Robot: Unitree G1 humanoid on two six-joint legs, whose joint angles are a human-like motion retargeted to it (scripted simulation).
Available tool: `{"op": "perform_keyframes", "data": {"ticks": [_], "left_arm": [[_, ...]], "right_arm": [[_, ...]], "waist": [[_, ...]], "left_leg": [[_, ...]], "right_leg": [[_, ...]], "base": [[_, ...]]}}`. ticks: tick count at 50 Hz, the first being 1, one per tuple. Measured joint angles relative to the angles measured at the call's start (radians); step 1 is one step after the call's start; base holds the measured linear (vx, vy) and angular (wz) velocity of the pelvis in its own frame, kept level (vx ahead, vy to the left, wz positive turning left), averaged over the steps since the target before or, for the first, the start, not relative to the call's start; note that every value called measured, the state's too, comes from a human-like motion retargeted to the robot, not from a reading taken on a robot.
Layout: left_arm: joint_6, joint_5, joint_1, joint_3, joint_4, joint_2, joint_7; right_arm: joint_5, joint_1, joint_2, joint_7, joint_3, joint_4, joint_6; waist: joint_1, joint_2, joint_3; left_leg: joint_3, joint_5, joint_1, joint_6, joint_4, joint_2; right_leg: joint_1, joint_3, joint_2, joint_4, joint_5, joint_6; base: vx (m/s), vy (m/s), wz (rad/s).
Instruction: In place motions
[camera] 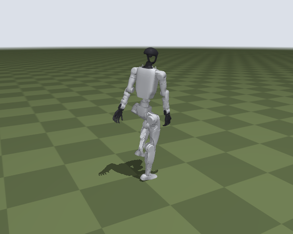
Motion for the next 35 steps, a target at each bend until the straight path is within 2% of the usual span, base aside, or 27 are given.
{"op": "perform_keyframes", "data": {"ticks": [4,7,13,18,20,22,23,25,27,28,32,35], "left_arm": [[0.036,0.051,0.076,0.009,0.016,-0.023,-0.041],[0.056,0.102,0.109,0.006,0.016,-0.034,-0.047],[0.027,0.180,0.094,0.013,0.005,-0.037,-0.032],[-0.008,0.121,0.063,0.039,-0.033,-0.037,-0.003],[-0.025,0.090,0.046,0.057,-0.043,-0.035,0.008],[-0.037,0.061,0.033,0.068,-0.048,-0.031,0.015],[-0.040,0.050,0.028,0.071,-0.051,-0.029,0.011],[-0.046,0.039,0.023,0.088,-0.058,-0.027,-0.012],[-0.046,0.050,-0.003,0.079,-0.067,-0.018,-0.034],[-0.050,0.057,-0.019,0.069,-0.073,-0.010,-0.042],[-0.060,0.071,-0.042,0.046,-0.094,0.016,-0.044],[-0.047,0.053,-0.043,0.058,-0.095,0.019,-0.041]], "right_arm": [[-0.047,-0.075,0.003,-0.011,0.023,-0.062,-0.042],[-0.106,-0.118,-0.004,-0.046,0.028,-0.050,-0.038],[-0.134,-0.097,-0.018,-0.066,0.050,0.005,-0.021],[-0.154,-0.005,-0.016,-0.001,0.074,0.085,0.031],[-0.175,0.054,-0.011,0.040,0.085,0.089,0.079],[-0.201,0.118,-0.010,0.087,0.093,0.089,0.139],[-0.213,0.149,-0.012,0.114,0.099,0.089,0.169],[-0.221,0.201,-0.010,0.164,0.122,0.089,0.221],[-0.202,0.232,-0.012,0.194,0.108,0.089,0.231],[-0.189,0.239,-0.014,0.205,0.091,0.089,0.221],[-0.130,0.253,-0.018,0.218,0.071,0.089,0.188],[-0.117,0.239,-0.017,0.186,0.078,0.089,0.175]], "waist": [[0.018,0.007,-0.014],[0.022,0.008,-0.028],[0.010,0.002,-0.051],[-0.027,0.018,-0.073],[-0.030,0.054,-0.084],[-0.045,0.078,-0.107],[-0.055,0.093,-0.121],[0.015,0.133,-0.150],[-0.050,0.132,-0.170],[-0.125,0.128,-0.176],[-0.110,0.110,-0.160],[-0.066,0.100,-0.149]], "left_leg": [[0.007,-0.013,-0.072,0.000,0.071,-0.014],[0.009,-0.023,-0.070,0.000,0.054,-0.012],[-0.019,0.003,0.100,-0.045,-0.204,-0.063],[-0.134,0.072,0.413,-0.142,-0.692,-0.152],[-0.206,0.098,0.571,-0.256,-0.946,-0.158],[-0.057,-0.098,0.689,-0.240,-1.111,-0.111],[-0.005,-0.097,0.724,-0.230,-1.185,-0.101],[-0.011,-0.026,0.736,-0.247,-1.299,-0.104],[-0.050,-0.018,0.719,-0.278,-1.313,-0.094],[-0.079,-0.026,0.723,-0.292,-1.319,-0.093],[-0.148,-0.036,0.710,-0.243,-1.285,-0.125],[-0.109,-0.044,0.714,-0.221,-1.267,-0.126]], "right_leg": [[-0.008,0.013,-0.008,0.002,0.000,0.000],[-0.013,0.011,-0.009,0.000,0.000,0.000],[-0.006,-0.013,-0.017,-0.005,0.006,0.000],[0.027,-0.033,-0.002,-0.002,0.021,-0.011],[0.035,-0.027,0.046,0.003,0.030,-0.030],[0.038,-0.022,0.074,0.008,0.039,-0.045],[0.037,-0.019,0.088,0.009,0.043,-0.052],[0.014,0.081,0.139,0.017,0.058,-0.081],[0.000,0.022,0.119,0.015,0.049,-0.090],[0.001,-0.055,0.099,0.012,0.036,-0.088],[0.004,-0.059,0.073,0.009,0.010,-0.111],[0.004,-0.025,0.064,0.015,0.001,-0.133]], "base": [[0.03,0.05,-0.11],[0.00,0.01,0.06],[0.06,0.03,0.29],[0.15,0.10,0.26],[0.17,0.13,-0.15],[0.17,0.14,-0.08],[0.19,0.20,-0.75],[0.16,0.22,-1.64],[-0.04,0.16,1.06],[-0.08,0.15,2.14],[0.06,0.13,0.09],[0.06,0.17,-0.68]]}}
